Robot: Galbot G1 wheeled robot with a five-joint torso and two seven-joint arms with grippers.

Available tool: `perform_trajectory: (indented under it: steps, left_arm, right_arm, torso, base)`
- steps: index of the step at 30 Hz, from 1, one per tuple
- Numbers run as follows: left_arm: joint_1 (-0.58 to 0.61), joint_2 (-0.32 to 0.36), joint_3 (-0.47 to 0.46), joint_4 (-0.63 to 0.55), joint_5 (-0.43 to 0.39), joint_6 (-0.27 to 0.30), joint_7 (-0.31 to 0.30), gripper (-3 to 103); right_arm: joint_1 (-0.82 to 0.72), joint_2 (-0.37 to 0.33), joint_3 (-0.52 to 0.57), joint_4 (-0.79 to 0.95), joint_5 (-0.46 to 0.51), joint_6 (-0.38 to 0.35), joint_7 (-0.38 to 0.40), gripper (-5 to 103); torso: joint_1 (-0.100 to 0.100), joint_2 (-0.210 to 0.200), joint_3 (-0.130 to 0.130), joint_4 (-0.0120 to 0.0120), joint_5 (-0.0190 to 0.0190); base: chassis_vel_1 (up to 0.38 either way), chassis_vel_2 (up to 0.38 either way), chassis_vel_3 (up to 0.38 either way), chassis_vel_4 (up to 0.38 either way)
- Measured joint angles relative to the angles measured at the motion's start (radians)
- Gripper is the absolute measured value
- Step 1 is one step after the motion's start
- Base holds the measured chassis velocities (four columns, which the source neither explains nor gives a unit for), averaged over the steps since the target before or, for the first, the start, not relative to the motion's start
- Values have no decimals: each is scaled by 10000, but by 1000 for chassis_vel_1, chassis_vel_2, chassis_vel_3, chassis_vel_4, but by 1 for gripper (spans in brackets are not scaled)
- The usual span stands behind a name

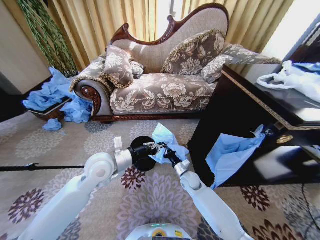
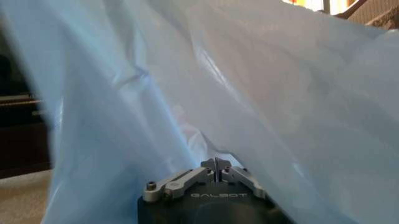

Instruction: Place a garbage bag over the trash bin.

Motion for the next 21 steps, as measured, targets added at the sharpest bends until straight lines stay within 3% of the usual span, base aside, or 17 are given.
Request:
perform_trajectory:
  steps: [12,21]
  left_arm:
    - [325,-9,-6,-98,241,-44,264,0]
    - [100,-106,-391,-21,160,-659,124,0]
  right_arm:
    - [1067,53,-182,248,457,-349,487,0]
    - [1950,187,-650,71,632,-503,806,0]
  torso:
    - [0,0,0,-1,0]
    - [0,0,0,0,0]
  base:
    - [0,0,0,0]
    - [0,0,0,0]
